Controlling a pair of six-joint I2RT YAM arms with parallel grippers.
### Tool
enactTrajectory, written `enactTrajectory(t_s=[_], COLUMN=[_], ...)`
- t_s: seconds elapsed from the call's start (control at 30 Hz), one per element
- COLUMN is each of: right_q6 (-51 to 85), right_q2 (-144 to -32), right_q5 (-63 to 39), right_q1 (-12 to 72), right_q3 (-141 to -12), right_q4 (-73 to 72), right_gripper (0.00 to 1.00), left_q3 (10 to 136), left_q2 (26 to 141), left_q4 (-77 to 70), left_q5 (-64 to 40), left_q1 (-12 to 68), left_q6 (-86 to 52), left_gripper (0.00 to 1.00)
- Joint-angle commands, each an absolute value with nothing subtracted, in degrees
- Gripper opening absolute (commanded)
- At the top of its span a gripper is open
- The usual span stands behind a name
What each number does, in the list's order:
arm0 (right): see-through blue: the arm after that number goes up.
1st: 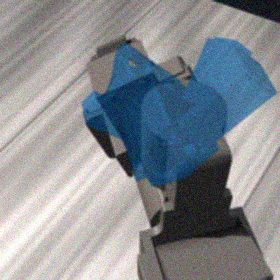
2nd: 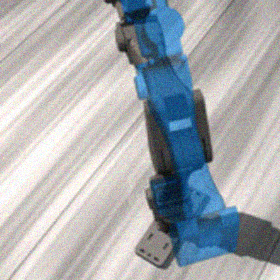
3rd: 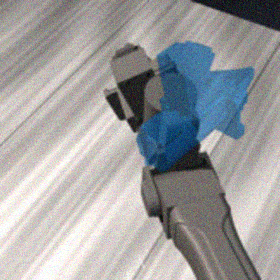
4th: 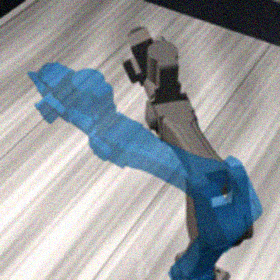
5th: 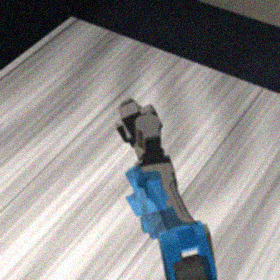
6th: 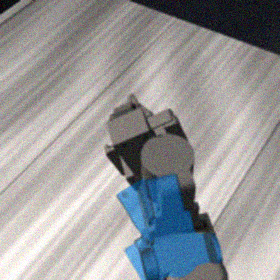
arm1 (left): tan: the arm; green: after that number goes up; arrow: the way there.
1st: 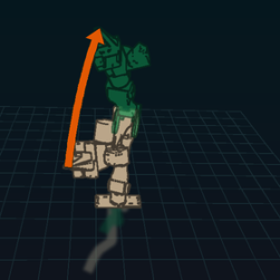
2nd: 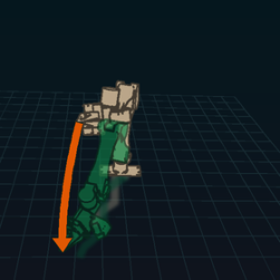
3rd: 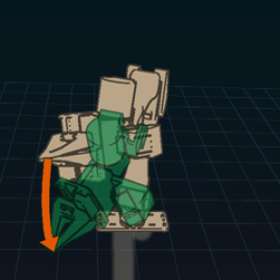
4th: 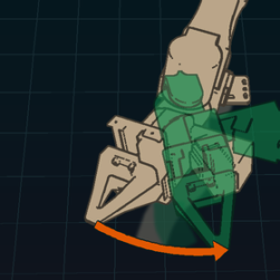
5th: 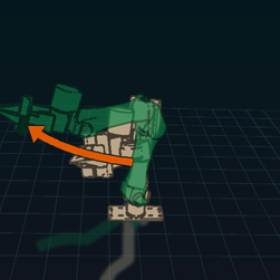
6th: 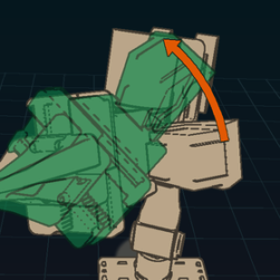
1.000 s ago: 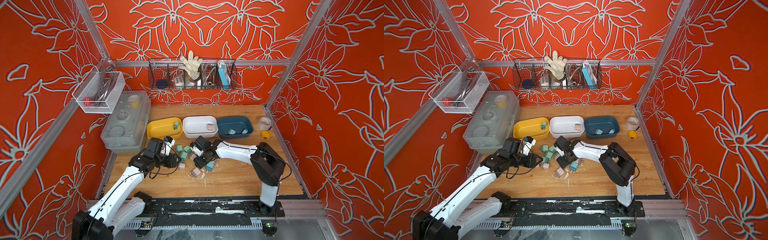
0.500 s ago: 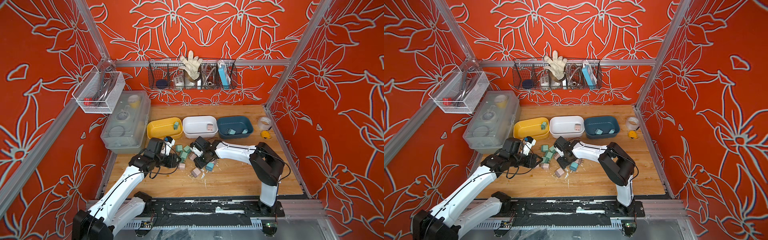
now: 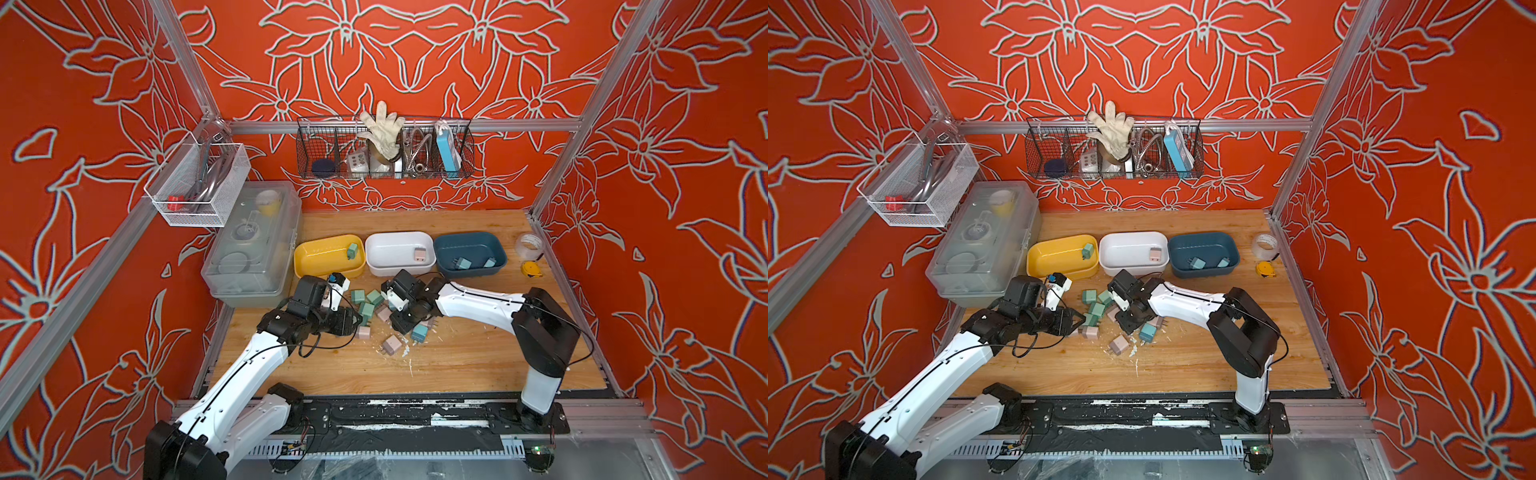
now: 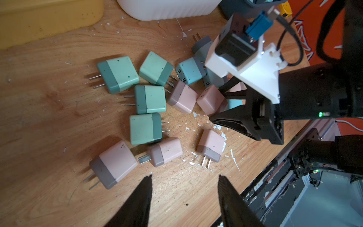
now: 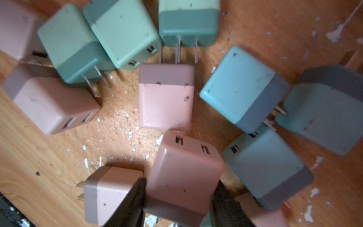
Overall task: Place the plugs by color into the storage box
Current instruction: Pick up the plug from the center of the board, then place the plug in the storage box.
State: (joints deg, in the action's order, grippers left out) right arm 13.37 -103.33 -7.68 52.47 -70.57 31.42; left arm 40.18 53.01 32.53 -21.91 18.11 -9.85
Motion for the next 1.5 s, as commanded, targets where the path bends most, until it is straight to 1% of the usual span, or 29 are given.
enactTrajectory(t_s=[0.0, 0.13, 0.27, 0.63, 0.7, 1.07, 1.2, 1.33, 1.47], right_q6=[11.00, 7.83, 6.40, 7.35, 7.67, 7.81, 6.63, 5.58, 4.93], right_q2=[-100.34, -99.40, -99.16, -98.82, -99.49, -108.15, -113.59, -120.21, -125.87], right_q5=[-8.10, -9.32, -9.74, -9.33, -9.09, -7.29, -6.85, -6.12, -4.77], right_q1=[52.68, 51.24, 49.07, 42.02, 40.83, 37.21, 35.93, 35.14, 34.49], right_q3=[-73.07, -76.06, -79.52, -85.33, -86.54, -94.77, -100.91, -107.81, -114.22], right_q4=[34.08, 36.81, 39.45, 40.85, 40.95, 41.40, 42.36, 44.19, 46.24], right_gripper=[0.47, 0.43, 0.42, 0.43, 0.43, 0.43, 0.43, 0.43, 0.44], left_q3=[40.92, 41.99, 43.60, 48.99, 50.16, 59.76, 61.23, 62.50, 61.21], left_q2=[51.78, 52.02, 52.54, 56.25, 59.37, 68.35, 70.76, 71.64, 70.00], left_q4=[32.52, 32.61, 32.22, 30.68, 30.68, 29.18, 29.28, 32.40, 31.97], left_q5=[-21.34, -19.83, -20.26, -21.35, -21.32, -23.12, -22.66, -20.73, -20.12], left_q1=[18.46, 18.45, 18.46, 18.46, 18.46, 18.42, 18.37, 18.37, 18.37], left_q6=[-9.40, -10.27, -10.81, -11.50, -11.52, -11.89, -10.82, -9.10, -8.10], left_gripper=[0.55, 0.55, 0.55, 0.54, 0.54, 0.54, 0.54, 0.54, 0.54])
